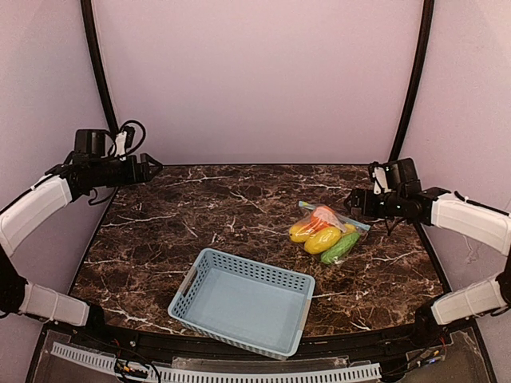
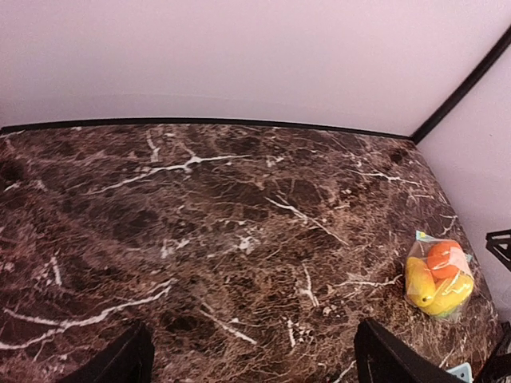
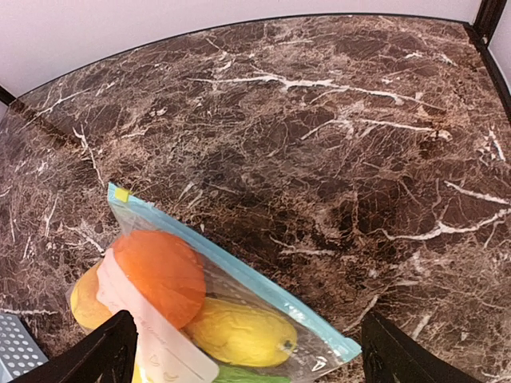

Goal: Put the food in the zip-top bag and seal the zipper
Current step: Reset both arms

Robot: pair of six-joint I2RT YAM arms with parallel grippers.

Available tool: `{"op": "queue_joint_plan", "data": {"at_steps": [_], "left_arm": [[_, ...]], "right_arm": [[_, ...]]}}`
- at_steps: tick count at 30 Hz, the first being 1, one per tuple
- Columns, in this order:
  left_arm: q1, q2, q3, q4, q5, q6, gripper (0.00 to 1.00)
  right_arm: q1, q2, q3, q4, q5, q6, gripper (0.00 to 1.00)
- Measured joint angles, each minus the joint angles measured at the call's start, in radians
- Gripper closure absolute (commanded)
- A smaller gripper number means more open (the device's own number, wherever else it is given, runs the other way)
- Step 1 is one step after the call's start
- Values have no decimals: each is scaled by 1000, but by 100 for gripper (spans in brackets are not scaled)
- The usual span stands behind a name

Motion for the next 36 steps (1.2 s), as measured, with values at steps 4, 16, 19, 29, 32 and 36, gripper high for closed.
{"op": "queue_joint_plan", "data": {"at_steps": [4,16,19,29,32,36], "left_arm": [[67,-78,-37,-68,-71,19,3],[69,-379,-190,-131,-392,117,1],[69,-426,-230,-138,-422,136,1],[69,-476,-305,-159,-418,147,1],[69,-494,-309,-159,-417,147,1],[69,-513,-309,-158,-419,146,1]], "right_arm": [[-13,-63,-4,2,-12,-41,3],[-18,-464,-217,164,-4,-142,1],[-18,-511,-253,179,17,-158,1],[-18,-556,-289,186,69,-201,1],[-18,-568,-300,184,77,-207,1],[-18,-586,-303,180,84,-212,1]]}}
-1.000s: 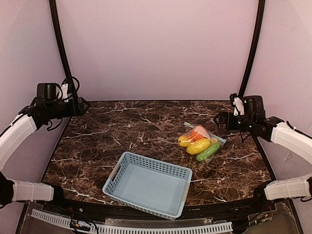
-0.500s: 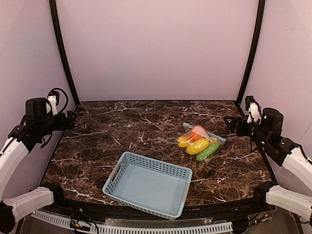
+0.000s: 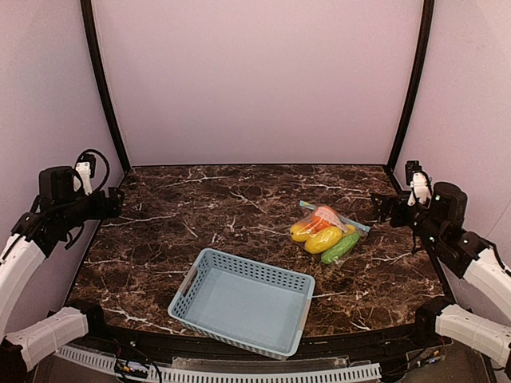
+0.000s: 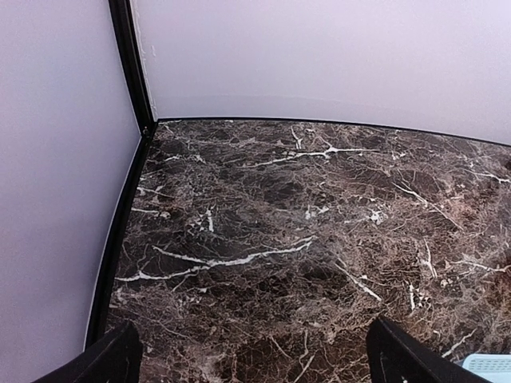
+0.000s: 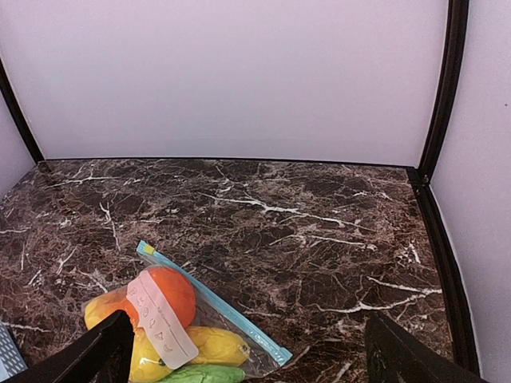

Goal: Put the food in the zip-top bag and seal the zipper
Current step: Reset both arms

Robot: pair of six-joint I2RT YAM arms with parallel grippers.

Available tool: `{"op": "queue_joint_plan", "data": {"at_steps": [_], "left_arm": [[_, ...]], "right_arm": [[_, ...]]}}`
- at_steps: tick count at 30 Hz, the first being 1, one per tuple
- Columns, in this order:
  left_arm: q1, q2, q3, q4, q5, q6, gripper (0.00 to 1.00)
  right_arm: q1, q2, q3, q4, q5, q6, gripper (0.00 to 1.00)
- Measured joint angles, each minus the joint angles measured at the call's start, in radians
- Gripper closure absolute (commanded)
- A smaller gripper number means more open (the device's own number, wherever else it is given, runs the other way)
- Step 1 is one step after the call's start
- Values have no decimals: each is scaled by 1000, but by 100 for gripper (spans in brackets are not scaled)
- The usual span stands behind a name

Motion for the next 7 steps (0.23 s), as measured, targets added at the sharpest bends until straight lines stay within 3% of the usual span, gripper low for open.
{"op": "queue_joint_plan", "data": {"at_steps": [7], "left_arm": [[0,-27,-5,4,0,0,1]], "right_arm": [[0,-16,0,-4,12,-5,1]]}}
